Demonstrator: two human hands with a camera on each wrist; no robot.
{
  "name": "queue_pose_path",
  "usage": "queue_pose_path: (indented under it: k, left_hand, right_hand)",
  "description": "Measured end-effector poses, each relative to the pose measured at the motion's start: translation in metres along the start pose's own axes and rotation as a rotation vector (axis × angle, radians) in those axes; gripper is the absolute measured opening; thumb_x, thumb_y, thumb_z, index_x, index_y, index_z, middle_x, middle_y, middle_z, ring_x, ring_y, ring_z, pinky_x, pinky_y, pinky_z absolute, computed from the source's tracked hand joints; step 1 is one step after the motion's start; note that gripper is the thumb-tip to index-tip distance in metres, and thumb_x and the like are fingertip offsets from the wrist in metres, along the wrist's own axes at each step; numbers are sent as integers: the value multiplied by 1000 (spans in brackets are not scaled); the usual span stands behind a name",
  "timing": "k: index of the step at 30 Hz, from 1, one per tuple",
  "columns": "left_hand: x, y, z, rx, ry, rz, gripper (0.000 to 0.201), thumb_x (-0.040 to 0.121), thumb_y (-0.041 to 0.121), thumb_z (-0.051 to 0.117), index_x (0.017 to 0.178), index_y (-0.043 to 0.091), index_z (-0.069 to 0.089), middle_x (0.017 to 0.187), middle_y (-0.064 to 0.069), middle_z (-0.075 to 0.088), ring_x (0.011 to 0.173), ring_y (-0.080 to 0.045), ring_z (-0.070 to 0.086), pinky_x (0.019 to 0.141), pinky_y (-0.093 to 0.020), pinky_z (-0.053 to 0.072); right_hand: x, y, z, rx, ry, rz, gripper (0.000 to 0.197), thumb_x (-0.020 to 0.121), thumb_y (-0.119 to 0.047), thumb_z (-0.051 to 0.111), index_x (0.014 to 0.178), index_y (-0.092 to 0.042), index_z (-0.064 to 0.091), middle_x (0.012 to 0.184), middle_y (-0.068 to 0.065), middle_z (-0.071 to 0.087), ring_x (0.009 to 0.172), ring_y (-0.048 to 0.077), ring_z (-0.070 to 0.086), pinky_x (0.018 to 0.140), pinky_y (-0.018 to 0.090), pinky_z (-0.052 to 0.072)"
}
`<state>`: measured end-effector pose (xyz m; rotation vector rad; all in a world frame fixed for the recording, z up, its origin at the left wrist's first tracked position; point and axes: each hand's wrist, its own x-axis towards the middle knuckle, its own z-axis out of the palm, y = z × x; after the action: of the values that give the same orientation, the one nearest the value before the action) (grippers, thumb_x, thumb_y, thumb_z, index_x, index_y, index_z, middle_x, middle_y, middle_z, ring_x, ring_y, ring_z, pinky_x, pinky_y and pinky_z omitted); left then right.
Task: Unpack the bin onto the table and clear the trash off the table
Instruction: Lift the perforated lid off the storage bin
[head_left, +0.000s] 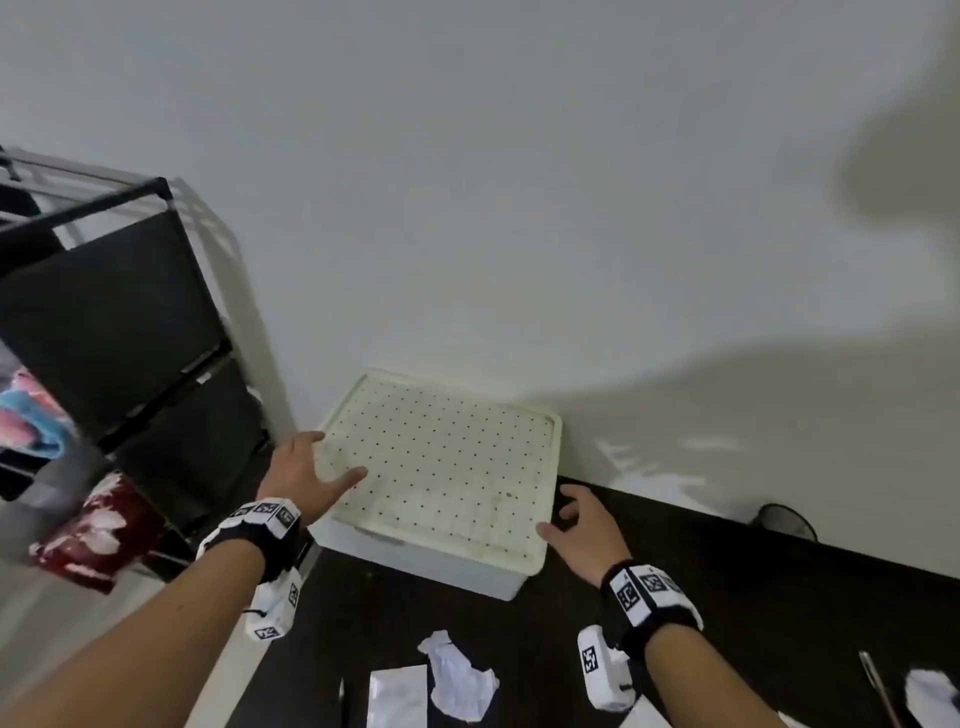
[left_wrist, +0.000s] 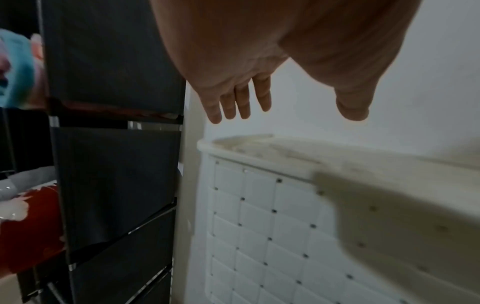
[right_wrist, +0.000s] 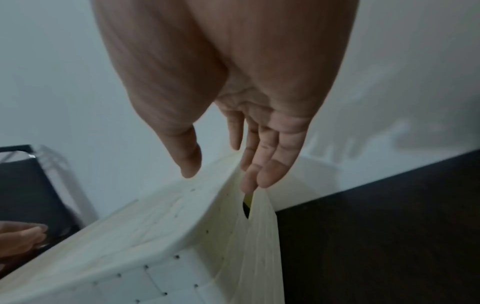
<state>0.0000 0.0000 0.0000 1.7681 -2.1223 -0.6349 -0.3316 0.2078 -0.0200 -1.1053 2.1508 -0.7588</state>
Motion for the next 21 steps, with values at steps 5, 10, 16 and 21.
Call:
queue_pose_path:
  k: [5,10,16,21]
  left_hand:
    - [48,-25,13,-140,-165,-135,129,49,83,77,147,13,33,147,-11,45,129,-32,51,106,-50,46]
    - [64,-29,12,-179,-262,-115,106,53,68,86,137,18,45,123,-5,63,107,-28,61,91,-42,53]
    - [62,-28,6,-246,-173,-112,104,50,65,90,135,20,49,119,-3,65,106,-28,62,90,-43,54]
    - [49,-7,-16,-277,-93,-63,107,46,68,90,134,22,50,116,0,66,105,-26,63,91,-43,55]
  right_hand:
    - [18,-10,25,46,79,113,64,81,-32,80,138,-19,54,124,3,60,113,18,60,97,35,51]
    - [27,-16,36,18,160,154,48,74,-28,85,116,-23,64,113,1,63,100,17,65,93,39,56]
    - [31,-14,37,-21,223,123,45,68,-36,85,109,-27,67,106,-2,66,89,10,67,85,36,60]
    - [19,-20,17,23,277,61,45,70,-35,84,110,-26,65,106,-4,62,91,12,64,86,37,58]
